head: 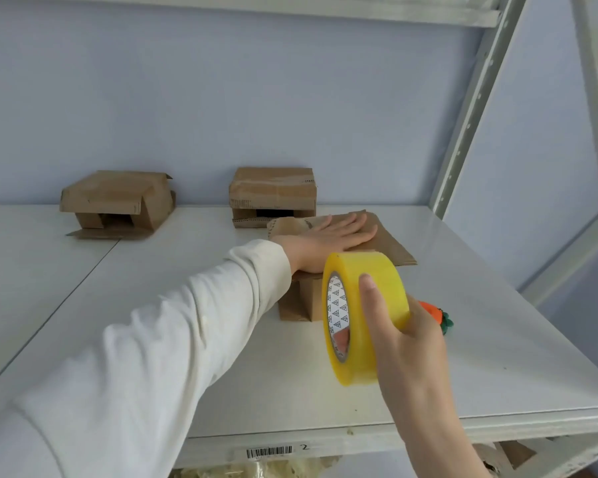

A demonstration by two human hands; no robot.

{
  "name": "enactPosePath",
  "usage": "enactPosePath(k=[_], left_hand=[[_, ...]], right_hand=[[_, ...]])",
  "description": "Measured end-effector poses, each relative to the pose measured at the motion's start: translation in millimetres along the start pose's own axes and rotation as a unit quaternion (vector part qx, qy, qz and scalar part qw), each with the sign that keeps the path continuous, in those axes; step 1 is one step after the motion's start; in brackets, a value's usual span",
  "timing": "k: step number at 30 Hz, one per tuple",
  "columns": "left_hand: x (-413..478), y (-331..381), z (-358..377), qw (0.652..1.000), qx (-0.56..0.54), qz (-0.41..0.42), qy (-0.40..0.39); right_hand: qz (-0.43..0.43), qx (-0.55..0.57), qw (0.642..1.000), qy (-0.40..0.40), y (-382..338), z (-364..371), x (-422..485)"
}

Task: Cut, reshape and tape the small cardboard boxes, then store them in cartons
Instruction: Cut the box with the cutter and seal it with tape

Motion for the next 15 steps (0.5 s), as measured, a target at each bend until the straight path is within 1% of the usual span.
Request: enactPosePath(k=[4, 11, 13, 15], left_hand=[[0, -1, -1, 1.0, -0.007, -0.008, -0.008], [-3, 2, -7, 0.998, -0.047, -0.029, -0.022], [-5, 3, -10, 0.998, -0.05, -0.027, -0.02], [-9, 4, -22, 0.998, -0.05, -0.024, 0.006]], right_hand=[[-0.008, -0.02, 1.0, 0.002, -4, 0, 2], [0.037, -0.038, 0.999, 0.012, 9, -10, -3], [0.05, -0.039, 0.998, 0.022, 15, -11, 0], [0.058, -0.041, 0.997, 0.03, 18, -9, 3]])
Point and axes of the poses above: each hand's wrist, its own x-axis towards the middle knuckle, its own z-axis out of the palm, y = z × x, the point moved 4 cm from there along x, towards the middle knuckle, and after that the axes turned 13 degrees about x, right-handed, at the moved point
